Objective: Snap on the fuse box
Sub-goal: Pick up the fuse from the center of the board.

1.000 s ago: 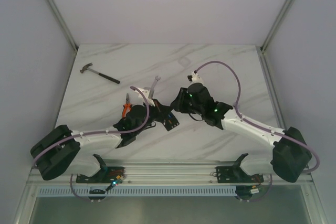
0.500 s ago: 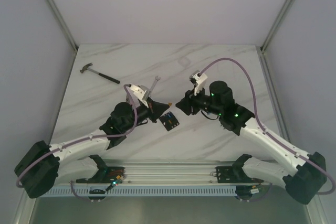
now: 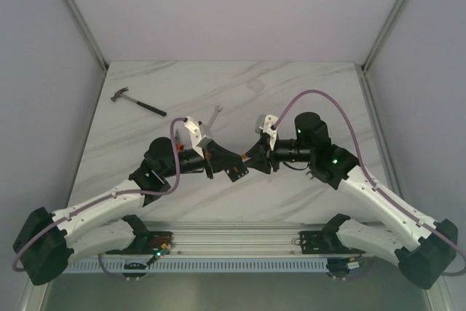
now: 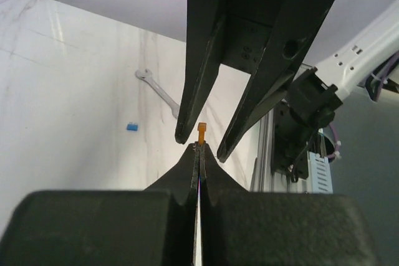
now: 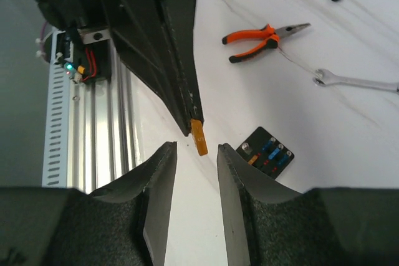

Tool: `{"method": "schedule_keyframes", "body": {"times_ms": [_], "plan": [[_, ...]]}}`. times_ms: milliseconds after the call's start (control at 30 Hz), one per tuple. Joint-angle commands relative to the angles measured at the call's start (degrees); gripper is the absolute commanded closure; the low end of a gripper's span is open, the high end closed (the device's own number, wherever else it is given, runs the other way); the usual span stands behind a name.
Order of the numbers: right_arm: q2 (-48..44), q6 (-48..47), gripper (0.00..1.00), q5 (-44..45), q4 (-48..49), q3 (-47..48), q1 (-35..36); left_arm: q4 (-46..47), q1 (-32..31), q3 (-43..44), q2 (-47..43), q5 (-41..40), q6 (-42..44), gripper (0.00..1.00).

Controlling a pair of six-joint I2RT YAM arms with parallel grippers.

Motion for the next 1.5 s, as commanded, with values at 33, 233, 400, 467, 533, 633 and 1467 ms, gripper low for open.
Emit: {"method": "schedule_keyframes", "body": {"times_ms": [33, 233, 400, 467, 533, 633, 1467], "plan": [[-1.17, -4.46, 0.63, -8.36, -2.36, 2.80, -0.35, -1.58, 0.25, 1.58, -0.56, 6.11, 2.15, 1.00], [-1.67, -4.93, 0.66, -11.07, -3.49, 3.20, -0.80, -2.20, 0.28, 1.59, -0.83, 7.15, 2.11, 1.00], [-0.60, -5.01, 0.69, -12.26, -4.21, 4.00, -0.84, -1.57, 0.20, 1.84, -0.40, 8.43, 2.15, 1.00], [-0.51, -5.01, 0.71, -12.69, -4.21, 4.12, -0.83, -1.54, 0.21, 1.85, -0.14, 8.60, 2.15, 1.00], [-0.49, -4.82, 0.72, -12.76, -4.17, 4.12, -0.91, -1.46, 0.21, 1.87, 0.18, 8.91, 2.15, 1.00], [-0.09, -4.43, 0.77, -13.15, -4.07, 4.29, -0.87, -1.20, 0.13, 1.92, 0.28, 9.46, 2.15, 1.00], [8.35, 9.37, 1.00, 19.16, -2.16, 0.71, 3.53, -0.86, 0.93, -13.52, 1.03, -26.59, -23.99, 0.48]]}}
